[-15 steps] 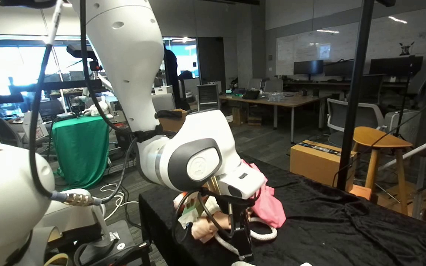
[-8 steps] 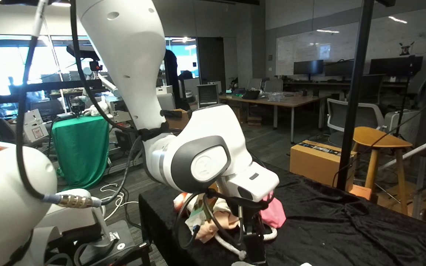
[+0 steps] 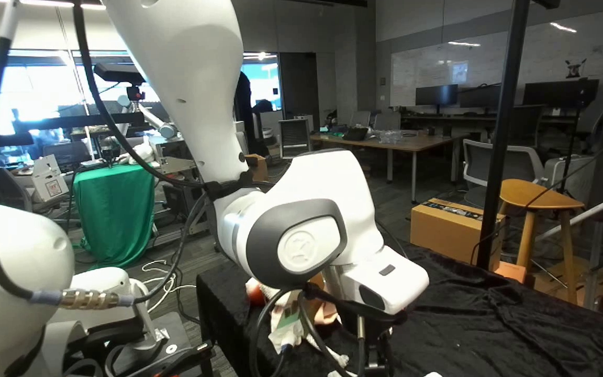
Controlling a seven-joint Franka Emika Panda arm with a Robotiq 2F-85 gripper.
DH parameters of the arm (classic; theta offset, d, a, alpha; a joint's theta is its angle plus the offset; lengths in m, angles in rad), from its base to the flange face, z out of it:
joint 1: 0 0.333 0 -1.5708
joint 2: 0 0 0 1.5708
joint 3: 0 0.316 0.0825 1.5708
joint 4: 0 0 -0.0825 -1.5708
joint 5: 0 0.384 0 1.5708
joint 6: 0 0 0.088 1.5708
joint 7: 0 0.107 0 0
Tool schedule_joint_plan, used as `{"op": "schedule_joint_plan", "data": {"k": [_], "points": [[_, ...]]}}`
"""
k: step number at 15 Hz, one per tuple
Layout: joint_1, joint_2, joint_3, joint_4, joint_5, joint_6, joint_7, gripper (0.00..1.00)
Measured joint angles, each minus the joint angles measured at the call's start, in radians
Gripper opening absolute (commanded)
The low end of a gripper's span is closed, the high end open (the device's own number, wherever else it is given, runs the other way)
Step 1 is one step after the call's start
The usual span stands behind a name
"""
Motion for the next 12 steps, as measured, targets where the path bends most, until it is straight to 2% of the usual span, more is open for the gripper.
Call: {"op": "schedule_joint_plan", "data": {"k": [4, 7, 8, 10, 12], "points": [[-0.113, -0.052, 0.028, 0.007, -0.061, -0.062, -0.23, 1.0], [-0.199, -0.08, 0.089, 0.037, -0.063, -0.127, -0.421, 1.0], [-0.227, -0.085, 0.12, 0.05, -0.05, -0.143, -0.483, 1.0], [-0.348, -0.089, 0.257, 0.084, -0.042, -0.17, -0.57, 1.0], [-0.422, -0.074, 0.364, 0.115, 0.077, -0.184, -0.707, 1.0]]}}
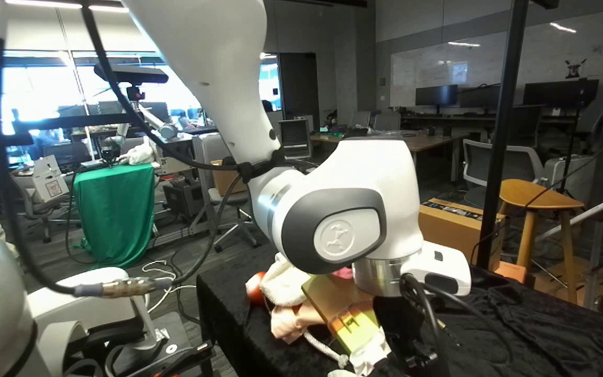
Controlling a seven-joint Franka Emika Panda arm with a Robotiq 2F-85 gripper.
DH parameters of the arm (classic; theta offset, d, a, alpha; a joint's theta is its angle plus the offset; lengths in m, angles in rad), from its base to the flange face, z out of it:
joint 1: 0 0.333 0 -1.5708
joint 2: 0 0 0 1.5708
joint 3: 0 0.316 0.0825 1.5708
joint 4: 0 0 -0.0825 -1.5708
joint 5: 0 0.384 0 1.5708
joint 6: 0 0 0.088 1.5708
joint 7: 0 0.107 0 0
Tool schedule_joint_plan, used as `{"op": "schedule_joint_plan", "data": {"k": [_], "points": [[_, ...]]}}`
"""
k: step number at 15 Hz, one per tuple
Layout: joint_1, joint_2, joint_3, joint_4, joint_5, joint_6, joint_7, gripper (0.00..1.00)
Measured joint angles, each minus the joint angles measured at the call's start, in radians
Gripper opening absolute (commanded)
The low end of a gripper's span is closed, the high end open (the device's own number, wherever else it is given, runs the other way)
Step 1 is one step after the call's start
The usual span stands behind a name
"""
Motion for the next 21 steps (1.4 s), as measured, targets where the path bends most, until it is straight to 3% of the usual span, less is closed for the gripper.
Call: {"op": "schedule_joint_plan", "data": {"k": [4, 6, 9, 11, 15, 21], "points": [[-0.124, 0.097, 0.179, 0.091, 0.261, -0.031, -0.239, 1.0], [-0.188, 0.17, 0.24, 0.15, 0.331, -0.047, -0.308, 1.0], [-0.376, 0.264, 0.394, 0.229, 0.266, -0.049, -0.298, 1.0], [-0.473, 0.311, 0.457, 0.269, 0.217, -0.049, -0.289, 1.0], [-0.575, 0.361, 0.509, 0.31, 0.156, -0.048, -0.272, 1.0], [-0.599, 0.353, 0.52, 0.313, 0.098, -0.047, -0.238, 1.0]]}}
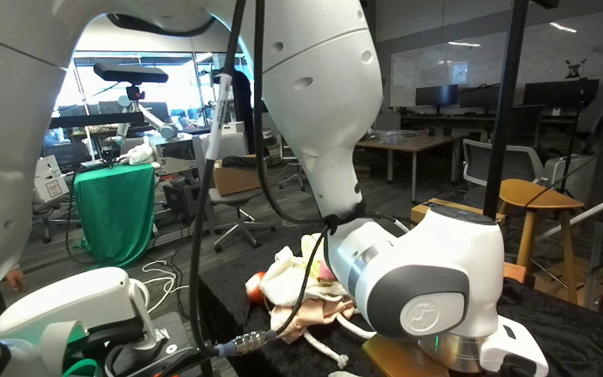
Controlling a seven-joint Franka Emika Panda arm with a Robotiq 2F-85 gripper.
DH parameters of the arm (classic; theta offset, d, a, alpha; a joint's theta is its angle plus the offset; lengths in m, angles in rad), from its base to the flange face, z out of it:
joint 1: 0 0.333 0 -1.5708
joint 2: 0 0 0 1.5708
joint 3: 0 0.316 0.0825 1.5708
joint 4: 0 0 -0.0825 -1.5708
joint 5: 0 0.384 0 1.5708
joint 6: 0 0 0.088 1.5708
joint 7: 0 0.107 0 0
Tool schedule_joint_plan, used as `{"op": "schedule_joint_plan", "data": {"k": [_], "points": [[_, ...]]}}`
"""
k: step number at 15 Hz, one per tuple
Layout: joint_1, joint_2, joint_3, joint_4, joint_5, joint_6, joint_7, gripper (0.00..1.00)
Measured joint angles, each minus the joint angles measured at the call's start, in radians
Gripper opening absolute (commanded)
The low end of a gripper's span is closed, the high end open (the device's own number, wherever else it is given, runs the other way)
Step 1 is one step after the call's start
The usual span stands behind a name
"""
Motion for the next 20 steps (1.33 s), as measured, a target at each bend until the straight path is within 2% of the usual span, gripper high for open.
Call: {"op": "schedule_joint_plan", "data": {"k": [1, 2, 4, 11, 15, 20], "points": [[0.002, -0.005, -0.001, -0.001, -0.017, 0.001, 0.011, 0.96], [0.003, -0.012, -0.002, -0.003, -0.032, 0.001, 0.022, 0.74], [0.008, -0.028, -0.002, -0.01, -0.058, 0.001, 0.044, 0.7], [0.016, -0.047, 0.001, -0.029, -0.098, 0.001, 0.075, 0.15], [0.016, -0.051, 0.014, -0.038, -0.098, 0.001, 0.075, 0.06], [0.029, -0.11, 0.038, -0.079, -0.098, 0.02, 0.081, 0.11]]}}
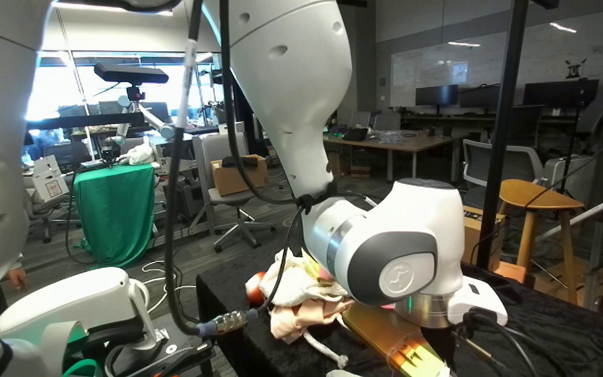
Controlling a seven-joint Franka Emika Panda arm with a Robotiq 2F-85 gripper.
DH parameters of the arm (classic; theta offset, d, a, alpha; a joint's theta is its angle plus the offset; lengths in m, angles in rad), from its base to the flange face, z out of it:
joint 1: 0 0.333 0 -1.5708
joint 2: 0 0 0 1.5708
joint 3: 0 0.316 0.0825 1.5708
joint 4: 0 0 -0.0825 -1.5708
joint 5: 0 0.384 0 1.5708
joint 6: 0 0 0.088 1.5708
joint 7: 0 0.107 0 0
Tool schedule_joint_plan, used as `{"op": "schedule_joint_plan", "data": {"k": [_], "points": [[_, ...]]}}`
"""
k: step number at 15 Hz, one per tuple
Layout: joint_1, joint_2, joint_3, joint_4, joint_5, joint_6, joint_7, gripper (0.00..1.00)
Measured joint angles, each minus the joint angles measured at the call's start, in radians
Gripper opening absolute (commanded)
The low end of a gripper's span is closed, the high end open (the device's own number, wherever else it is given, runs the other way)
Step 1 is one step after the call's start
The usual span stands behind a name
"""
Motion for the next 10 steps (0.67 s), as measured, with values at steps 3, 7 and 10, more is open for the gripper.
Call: {"op": "schedule_joint_plan", "data": {"k": [3, 7, 10], "points": [[0.025, -0.071, -0.005, -0.043, -0.005, 0.02, 0.033, 0.1], [0.046, -0.181, -0.017, -0.104, -0.011, 0.046, 0.105, 0.11], [0.052, -0.267, -0.016, -0.14, -0.011, 0.057, 0.157, 0.11]]}}
